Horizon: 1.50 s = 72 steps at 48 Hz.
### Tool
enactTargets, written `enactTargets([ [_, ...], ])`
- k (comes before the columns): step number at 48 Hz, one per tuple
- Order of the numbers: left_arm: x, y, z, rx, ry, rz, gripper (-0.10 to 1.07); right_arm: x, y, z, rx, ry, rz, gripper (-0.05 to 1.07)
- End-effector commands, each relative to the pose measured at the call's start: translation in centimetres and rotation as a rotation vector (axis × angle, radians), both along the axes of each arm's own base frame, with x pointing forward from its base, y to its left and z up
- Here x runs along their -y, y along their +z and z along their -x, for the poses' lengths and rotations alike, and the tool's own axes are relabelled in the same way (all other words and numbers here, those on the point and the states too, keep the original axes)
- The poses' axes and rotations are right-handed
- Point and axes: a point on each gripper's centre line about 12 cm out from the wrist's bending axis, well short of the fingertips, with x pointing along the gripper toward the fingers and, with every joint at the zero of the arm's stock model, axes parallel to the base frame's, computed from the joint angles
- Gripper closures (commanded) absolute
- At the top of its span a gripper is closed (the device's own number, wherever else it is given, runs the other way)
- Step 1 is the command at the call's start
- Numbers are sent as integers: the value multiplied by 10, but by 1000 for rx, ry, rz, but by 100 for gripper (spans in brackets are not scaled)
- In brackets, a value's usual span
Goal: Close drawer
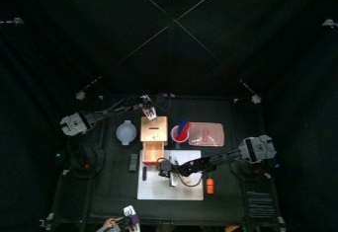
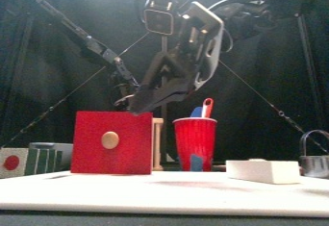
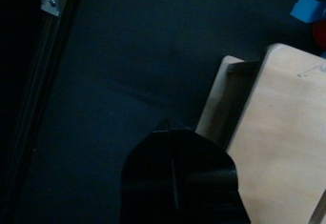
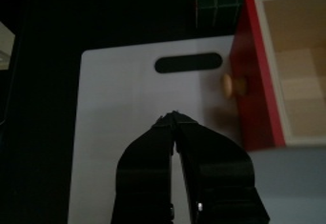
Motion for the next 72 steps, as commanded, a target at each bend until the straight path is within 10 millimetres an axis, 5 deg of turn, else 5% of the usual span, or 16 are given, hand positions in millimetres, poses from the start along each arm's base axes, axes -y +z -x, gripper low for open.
enactTargets([
  [1,-2,13,-4,35,3,-17,87,-1,18,-15,56,2,-1,82],
  [30,15,-1,-7,25,-15,19,87,20,-16,-43,-43,-113,111,83],
  [44,15,-3,-7,25,-15,14,87,33,-8,-51,-36,-151,171,83],
  [72,14,-6,-8,26,-17,12,87,90,-5,-52,-54,-253,291,83],
])
